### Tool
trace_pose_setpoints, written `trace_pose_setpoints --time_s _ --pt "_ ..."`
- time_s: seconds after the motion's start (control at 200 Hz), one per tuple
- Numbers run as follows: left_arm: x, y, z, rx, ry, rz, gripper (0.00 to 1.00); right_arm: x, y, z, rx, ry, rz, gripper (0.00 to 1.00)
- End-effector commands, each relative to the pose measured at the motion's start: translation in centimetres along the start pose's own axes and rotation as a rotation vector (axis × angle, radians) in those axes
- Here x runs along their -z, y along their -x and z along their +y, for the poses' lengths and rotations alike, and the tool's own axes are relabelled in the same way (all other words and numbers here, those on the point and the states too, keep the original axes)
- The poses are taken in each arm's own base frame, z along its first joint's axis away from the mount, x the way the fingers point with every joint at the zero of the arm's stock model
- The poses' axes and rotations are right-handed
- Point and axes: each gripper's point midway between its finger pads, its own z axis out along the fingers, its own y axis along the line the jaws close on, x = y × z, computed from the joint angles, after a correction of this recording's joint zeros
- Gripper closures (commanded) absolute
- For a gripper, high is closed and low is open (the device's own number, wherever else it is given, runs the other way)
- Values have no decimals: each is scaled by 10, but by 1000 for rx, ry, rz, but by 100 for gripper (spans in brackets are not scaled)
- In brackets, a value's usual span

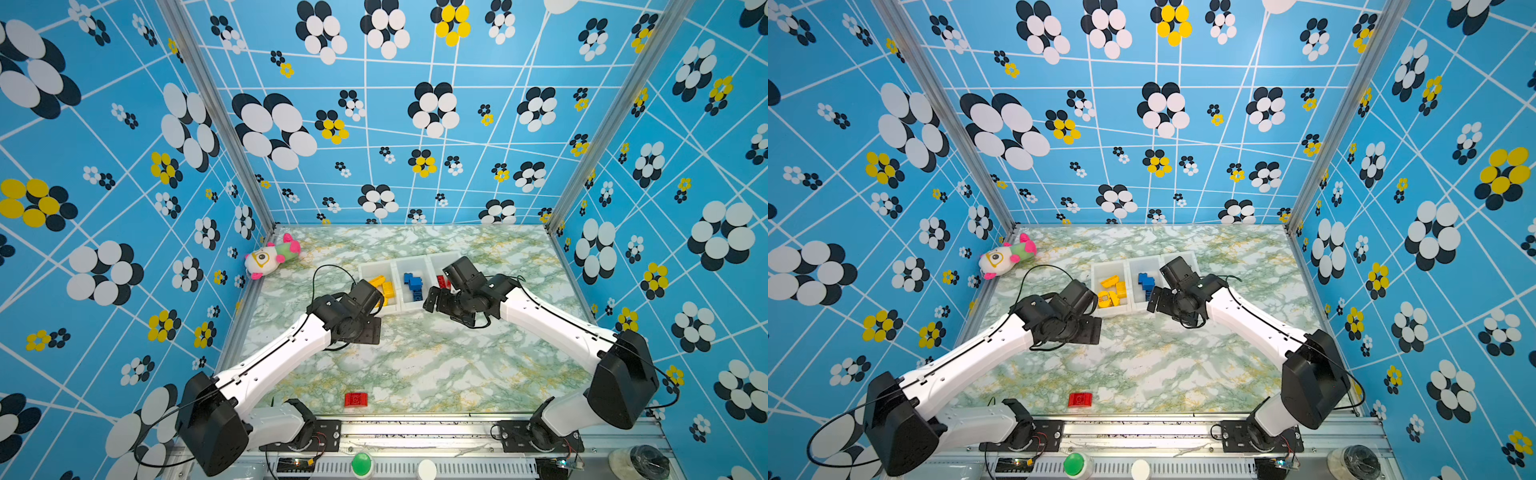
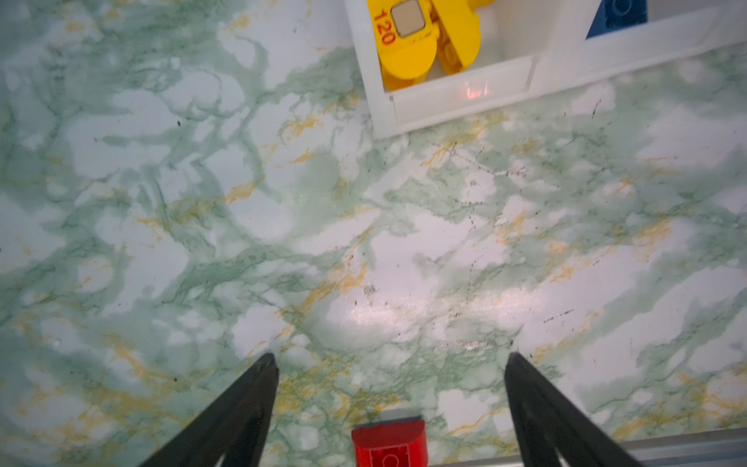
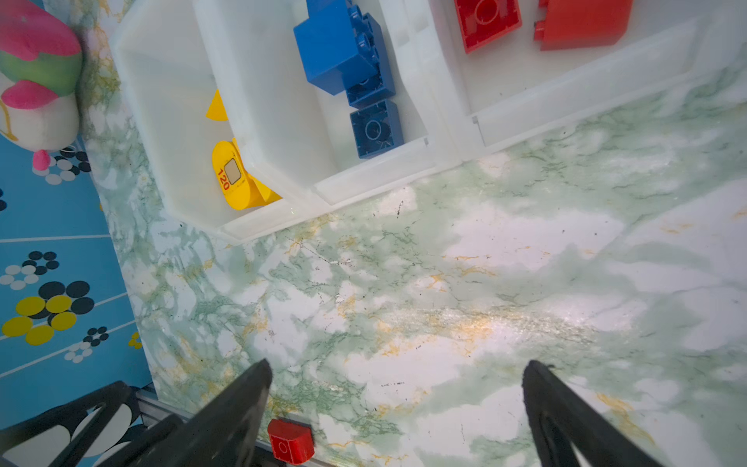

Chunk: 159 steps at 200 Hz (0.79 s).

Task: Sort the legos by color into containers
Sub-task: 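Move the left gripper back to the red brick and close on it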

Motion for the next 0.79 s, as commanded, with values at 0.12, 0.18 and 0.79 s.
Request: trace_pose_setpoints --time_s 0.12,0.18,0.79 --pt "1 -66 25 36 77 117 11 7 -4 -3 13 17 4 1" --pt "1 -77 25 34 74 138 11 7 -5 -3 14 21 5 1" --pt "-25 -139 12 64 49 278 11 15 -19 -19 10 5 20 1"
